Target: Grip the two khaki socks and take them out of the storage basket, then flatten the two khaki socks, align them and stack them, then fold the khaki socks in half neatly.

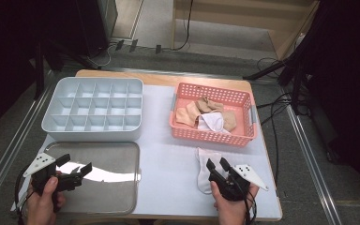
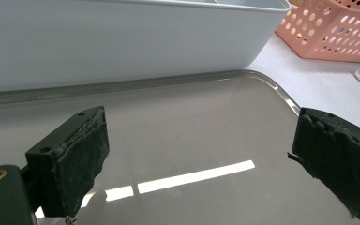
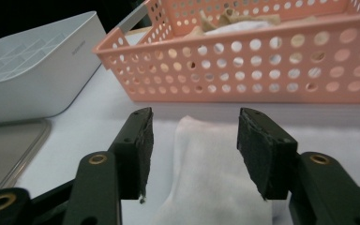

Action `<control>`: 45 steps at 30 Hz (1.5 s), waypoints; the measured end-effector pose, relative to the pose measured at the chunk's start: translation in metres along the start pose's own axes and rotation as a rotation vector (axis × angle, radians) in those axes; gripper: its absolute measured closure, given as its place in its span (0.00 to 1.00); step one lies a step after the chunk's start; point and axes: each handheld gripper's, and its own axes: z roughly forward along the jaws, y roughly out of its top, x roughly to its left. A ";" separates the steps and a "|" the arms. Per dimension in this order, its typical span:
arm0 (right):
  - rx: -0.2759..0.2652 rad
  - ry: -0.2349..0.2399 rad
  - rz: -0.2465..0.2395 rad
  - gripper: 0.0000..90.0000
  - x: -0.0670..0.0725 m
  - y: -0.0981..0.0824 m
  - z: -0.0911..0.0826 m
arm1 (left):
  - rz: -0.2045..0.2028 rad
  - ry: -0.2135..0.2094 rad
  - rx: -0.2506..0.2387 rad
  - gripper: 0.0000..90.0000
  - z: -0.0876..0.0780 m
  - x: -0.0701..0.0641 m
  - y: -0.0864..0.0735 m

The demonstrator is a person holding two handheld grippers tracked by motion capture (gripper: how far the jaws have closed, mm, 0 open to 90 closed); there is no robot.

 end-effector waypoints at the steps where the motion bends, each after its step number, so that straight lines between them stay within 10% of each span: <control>1: -0.001 -0.004 -0.001 0.47 0.000 0.003 0.001 | 0.001 0.000 0.000 0.05 0.000 0.000 0.000; 27: 0.079 -0.054 -0.057 0.34 0.002 0.109 0.072 | -0.021 -0.017 -0.001 0.05 0.000 0.003 0.000; 45: 0.289 -0.154 0.039 0.36 -0.023 0.107 0.142 | -0.017 -0.009 0.003 0.05 -0.001 0.006 -0.001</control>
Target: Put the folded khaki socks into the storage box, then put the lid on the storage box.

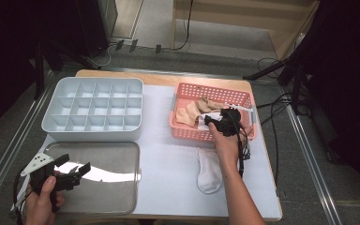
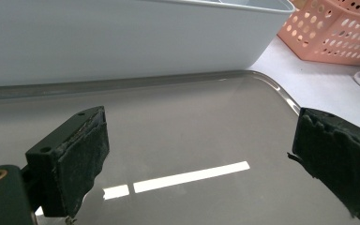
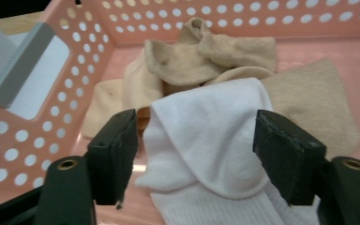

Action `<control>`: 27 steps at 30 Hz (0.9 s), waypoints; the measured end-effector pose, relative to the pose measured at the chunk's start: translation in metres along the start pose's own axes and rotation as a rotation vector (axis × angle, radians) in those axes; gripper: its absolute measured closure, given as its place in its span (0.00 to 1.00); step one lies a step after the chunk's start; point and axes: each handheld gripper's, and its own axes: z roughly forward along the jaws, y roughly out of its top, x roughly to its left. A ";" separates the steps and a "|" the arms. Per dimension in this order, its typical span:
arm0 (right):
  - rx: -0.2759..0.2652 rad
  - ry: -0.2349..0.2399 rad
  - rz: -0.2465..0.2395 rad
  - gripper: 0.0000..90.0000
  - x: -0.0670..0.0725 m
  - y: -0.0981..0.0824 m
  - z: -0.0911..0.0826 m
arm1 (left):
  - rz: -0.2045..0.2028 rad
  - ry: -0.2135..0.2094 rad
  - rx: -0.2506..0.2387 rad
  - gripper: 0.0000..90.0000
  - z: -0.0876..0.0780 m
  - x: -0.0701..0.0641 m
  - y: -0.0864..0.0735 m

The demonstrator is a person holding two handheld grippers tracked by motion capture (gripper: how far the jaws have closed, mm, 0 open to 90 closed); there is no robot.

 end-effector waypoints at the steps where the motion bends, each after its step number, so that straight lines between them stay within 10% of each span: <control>1: -0.003 -0.001 0.005 0.36 0.001 0.002 0.000 | -0.003 -0.001 -0.001 0.05 0.000 0.000 0.000; 14: 0.113 -0.020 0.006 0.39 0.005 0.013 0.026 | -0.002 0.004 -0.006 0.06 0.000 0.001 0.000; 27: 0.265 -0.071 0.003 0.20 0.018 0.018 0.048 | -0.003 0.005 -0.005 0.06 -0.001 0.002 0.000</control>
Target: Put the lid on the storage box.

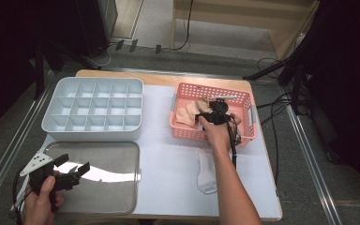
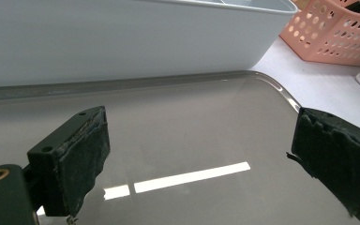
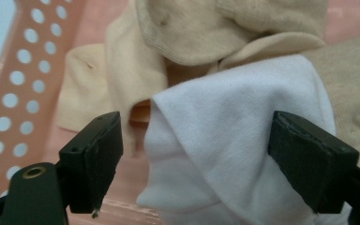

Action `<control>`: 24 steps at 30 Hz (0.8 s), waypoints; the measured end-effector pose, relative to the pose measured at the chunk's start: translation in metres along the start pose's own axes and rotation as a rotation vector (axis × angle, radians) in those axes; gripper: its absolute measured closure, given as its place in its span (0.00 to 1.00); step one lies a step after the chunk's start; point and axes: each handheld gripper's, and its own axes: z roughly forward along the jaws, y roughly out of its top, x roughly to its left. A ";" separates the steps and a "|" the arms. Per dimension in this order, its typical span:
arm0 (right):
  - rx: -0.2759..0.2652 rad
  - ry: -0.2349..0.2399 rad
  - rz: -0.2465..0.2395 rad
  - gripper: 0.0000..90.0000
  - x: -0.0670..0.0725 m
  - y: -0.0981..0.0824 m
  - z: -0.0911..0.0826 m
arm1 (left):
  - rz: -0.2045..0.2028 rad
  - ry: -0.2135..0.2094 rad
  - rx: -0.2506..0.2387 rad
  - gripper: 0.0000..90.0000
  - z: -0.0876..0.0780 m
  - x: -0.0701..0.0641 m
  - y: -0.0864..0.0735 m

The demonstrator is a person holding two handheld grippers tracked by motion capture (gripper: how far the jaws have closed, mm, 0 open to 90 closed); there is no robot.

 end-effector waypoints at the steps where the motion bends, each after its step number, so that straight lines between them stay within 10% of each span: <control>1: 0.003 -0.010 0.005 0.20 0.000 0.000 0.002 | -0.001 0.000 -0.001 0.06 0.000 0.000 0.000; 7: 0.021 -0.099 -0.024 0.26 0.003 -0.002 0.011 | 0.000 -0.003 0.001 0.06 0.000 0.001 0.000; 12: -0.007 -0.157 -0.053 0.59 0.002 -0.004 0.009 | -0.001 -0.004 0.000 0.06 -0.001 0.001 0.000; 17: -0.082 -0.070 0.033 0.95 -0.015 -0.005 -0.001 | -0.005 -0.001 -0.004 0.06 -0.001 0.001 0.000; 24: -0.177 0.024 0.062 0.98 -0.022 -0.009 -0.019 | -0.002 -0.003 0.000 0.06 0.000 0.001 0.000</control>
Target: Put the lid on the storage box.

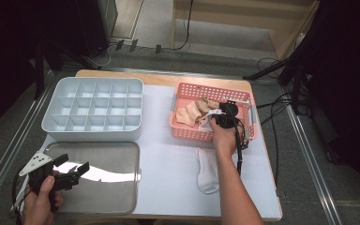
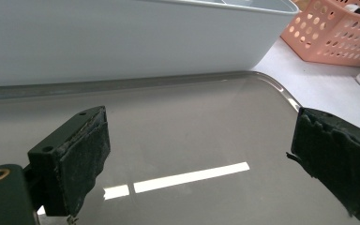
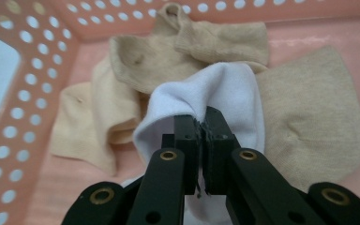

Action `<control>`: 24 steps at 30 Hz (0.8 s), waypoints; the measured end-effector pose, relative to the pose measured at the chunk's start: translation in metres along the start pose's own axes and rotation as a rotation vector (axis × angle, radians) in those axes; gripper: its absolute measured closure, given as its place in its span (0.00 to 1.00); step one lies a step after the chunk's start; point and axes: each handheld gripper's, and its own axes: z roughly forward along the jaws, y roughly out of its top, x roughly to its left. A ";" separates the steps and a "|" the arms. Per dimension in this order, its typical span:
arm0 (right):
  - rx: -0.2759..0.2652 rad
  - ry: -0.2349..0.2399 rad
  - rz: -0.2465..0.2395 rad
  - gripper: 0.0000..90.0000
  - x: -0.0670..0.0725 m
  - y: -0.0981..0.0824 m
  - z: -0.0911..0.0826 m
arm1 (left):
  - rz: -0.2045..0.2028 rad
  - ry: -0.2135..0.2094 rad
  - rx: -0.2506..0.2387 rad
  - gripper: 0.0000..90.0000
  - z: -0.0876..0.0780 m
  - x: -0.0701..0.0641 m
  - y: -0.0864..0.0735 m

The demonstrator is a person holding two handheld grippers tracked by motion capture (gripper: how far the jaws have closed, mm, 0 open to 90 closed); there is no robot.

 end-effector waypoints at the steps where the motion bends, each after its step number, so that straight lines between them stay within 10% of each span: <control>1: -0.014 0.011 -0.003 0.98 0.000 0.000 -0.002 | -0.001 0.002 -0.001 0.06 0.000 0.000 0.000; 5: -0.033 0.069 -0.008 0.94 0.001 0.001 -0.005 | -0.002 0.004 0.001 0.06 0.000 0.000 -0.001; 15: 0.055 0.137 -0.022 0.47 0.011 -0.001 0.009 | -0.004 0.000 0.004 0.06 0.001 0.000 -0.001; 24: 0.184 -0.043 -0.022 0.38 0.024 -0.001 0.030 | -0.006 0.002 0.001 0.06 0.000 0.001 -0.001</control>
